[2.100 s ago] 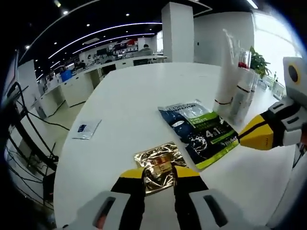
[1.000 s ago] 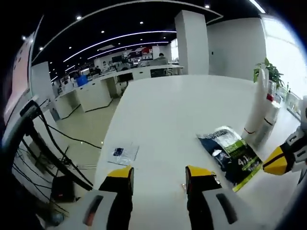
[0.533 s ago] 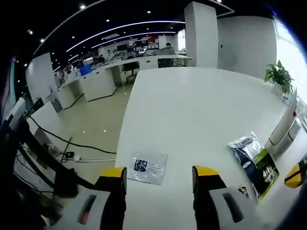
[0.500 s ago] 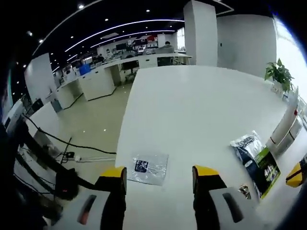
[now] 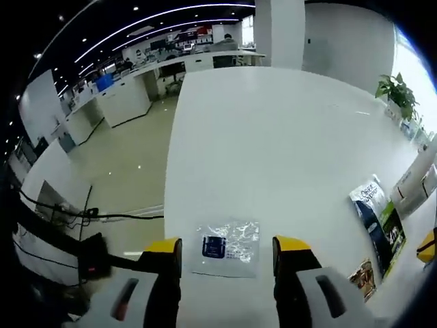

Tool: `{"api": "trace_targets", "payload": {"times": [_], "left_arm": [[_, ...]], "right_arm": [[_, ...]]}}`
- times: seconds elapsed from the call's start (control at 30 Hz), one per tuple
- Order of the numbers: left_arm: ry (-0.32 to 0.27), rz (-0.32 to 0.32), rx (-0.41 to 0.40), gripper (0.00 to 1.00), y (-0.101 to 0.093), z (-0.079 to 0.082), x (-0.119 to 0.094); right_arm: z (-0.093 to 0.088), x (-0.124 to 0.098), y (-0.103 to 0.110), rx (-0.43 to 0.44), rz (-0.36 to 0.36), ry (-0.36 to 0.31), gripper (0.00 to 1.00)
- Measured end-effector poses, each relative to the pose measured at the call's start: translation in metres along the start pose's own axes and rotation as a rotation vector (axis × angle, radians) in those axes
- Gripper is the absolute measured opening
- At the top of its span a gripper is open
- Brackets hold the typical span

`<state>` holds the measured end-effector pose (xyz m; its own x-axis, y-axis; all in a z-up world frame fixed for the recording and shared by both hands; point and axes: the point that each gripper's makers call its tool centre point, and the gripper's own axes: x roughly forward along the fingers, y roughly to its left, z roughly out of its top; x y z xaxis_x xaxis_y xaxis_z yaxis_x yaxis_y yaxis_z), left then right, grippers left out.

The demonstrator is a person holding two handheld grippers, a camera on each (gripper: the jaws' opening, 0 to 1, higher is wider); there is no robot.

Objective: Arrange the skincare products in the storage area until every visible bottle or jar stands upright without overlapping.

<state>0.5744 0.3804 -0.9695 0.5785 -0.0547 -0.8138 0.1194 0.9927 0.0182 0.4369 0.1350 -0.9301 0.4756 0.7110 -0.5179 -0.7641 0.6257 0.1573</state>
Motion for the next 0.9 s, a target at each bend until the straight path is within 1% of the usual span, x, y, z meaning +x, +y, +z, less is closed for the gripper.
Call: {"api": "trace_targets", "payload": {"times": [0.13,0.27,0.3,0.33,0.43,0.53,0.6,0.63,0.67,0.7,0.9], "left_arm": [[0.032,-0.013,-0.005,0.55,0.0,-0.006,0.005],[0.063,-0.052,-0.03,0.55,-0.005,-0.011,0.009],[0.04,-0.049,-0.041,0.55,-0.003,-0.007,0.009],[0.05,-0.048,-0.045,0.54,-0.003,-0.009,0.007],[0.036,-0.044,-0.044,0.53,-0.001,-0.008,0.006],[0.011,-0.045,-0.037,0.52,-0.002,-0.009,0.005],[0.005,-0.047,-0.037,0.49,-0.003,-0.011,0.004],[-0.007,-0.056,-0.029,0.47,-0.005,-0.01,0.003],[-0.004,-0.065,-0.031,0.43,-0.007,-0.011,0.002],[-0.014,-0.064,-0.02,0.43,-0.007,-0.009,0.002],[0.002,-0.053,-0.042,0.43,-0.004,-0.01,-0.001]], "right_arm": [[-0.001,0.0,0.001,0.003,0.001,0.004,0.01],[-0.002,0.0,0.0,0.0,0.0,0.008,0.01],[-0.002,-0.001,0.0,0.001,-0.001,0.01,0.01],[-0.003,-0.001,-0.002,0.012,-0.004,0.015,0.01],[-0.002,-0.001,-0.004,0.046,-0.003,0.017,0.01],[-0.001,-0.001,-0.004,0.037,-0.007,0.013,0.01],[-0.001,-0.001,-0.004,0.04,-0.007,0.015,0.01],[-0.002,-0.001,-0.004,0.045,-0.006,0.017,0.01],[-0.002,0.0,-0.004,0.048,-0.006,0.019,0.01],[-0.003,0.0,-0.004,0.05,-0.006,0.022,0.01],[-0.004,0.001,-0.004,0.051,-0.006,0.029,0.01]]}}
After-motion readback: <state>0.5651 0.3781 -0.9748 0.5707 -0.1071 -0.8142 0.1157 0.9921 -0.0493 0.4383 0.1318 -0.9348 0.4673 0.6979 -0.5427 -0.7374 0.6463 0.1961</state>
